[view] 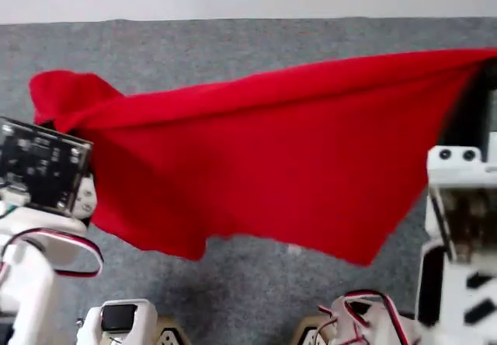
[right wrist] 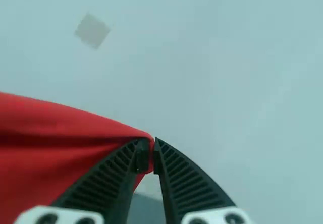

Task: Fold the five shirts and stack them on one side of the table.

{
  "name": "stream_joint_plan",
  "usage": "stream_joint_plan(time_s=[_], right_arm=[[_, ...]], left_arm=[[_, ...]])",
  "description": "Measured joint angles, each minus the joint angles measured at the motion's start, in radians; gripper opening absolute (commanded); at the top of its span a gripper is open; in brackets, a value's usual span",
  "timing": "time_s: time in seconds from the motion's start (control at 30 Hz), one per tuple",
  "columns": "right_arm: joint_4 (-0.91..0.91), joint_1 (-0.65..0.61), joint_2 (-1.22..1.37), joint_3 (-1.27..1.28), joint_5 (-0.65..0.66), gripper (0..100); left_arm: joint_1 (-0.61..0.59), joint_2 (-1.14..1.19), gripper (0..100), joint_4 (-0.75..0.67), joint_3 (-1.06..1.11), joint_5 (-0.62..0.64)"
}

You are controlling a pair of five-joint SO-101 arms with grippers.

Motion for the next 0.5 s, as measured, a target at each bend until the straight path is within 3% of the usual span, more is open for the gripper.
stream_joint_plan(time_s=[0.27, 0.5], right_arm=[[0.002, 0.003, -0.026, 0.370, -0.038, 0.9], [-0.160, 0.003, -0.018, 0.689, -0.081, 0.9]], left_arm=[[-0.003, -0.040, 1, -0.015, 0.305, -0.060], [-0.003, -0.038, 1, -0.299, 0.600, -0.064]])
